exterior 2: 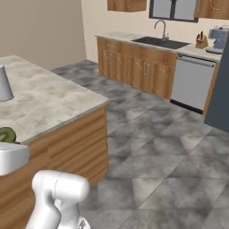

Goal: Pick up the apple and kiwi from the fridge and place one fruit on each plate on the dining counter.

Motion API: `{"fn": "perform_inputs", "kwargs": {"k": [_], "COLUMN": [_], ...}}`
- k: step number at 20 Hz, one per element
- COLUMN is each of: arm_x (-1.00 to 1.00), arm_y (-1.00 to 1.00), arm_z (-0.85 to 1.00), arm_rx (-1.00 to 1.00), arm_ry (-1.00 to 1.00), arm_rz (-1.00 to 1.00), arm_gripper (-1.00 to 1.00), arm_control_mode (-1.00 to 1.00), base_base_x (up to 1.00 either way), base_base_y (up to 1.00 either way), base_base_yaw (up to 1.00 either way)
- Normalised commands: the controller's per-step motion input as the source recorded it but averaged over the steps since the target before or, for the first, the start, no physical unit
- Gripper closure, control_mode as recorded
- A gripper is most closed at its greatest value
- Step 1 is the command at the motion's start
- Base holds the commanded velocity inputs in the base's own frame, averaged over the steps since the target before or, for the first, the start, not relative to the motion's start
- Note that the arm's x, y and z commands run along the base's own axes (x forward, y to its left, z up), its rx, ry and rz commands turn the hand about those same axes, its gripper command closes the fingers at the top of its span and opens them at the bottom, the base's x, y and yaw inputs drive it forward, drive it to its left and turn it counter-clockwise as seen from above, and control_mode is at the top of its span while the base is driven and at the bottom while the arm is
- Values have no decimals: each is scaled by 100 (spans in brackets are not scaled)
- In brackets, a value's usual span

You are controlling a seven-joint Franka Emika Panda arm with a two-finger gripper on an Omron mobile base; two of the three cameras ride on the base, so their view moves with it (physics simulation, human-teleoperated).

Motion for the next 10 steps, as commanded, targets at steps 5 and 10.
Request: {"fn": "perform_inputs", "kwargs": {"k": [5, 10], "arm_x": [0, 0], "arm_y": [0, 0], "arm_z": [0, 0], "arm_rx": [0, 0], "arm_ry": [0, 0], "arm_rz": [0, 0], "arm_gripper": [100, 100], "arm_control_mode": [100, 100], "base_base_x": [-43, -55], "base_base_y": [100, 100], "base_base_yaw": [8, 7]}}
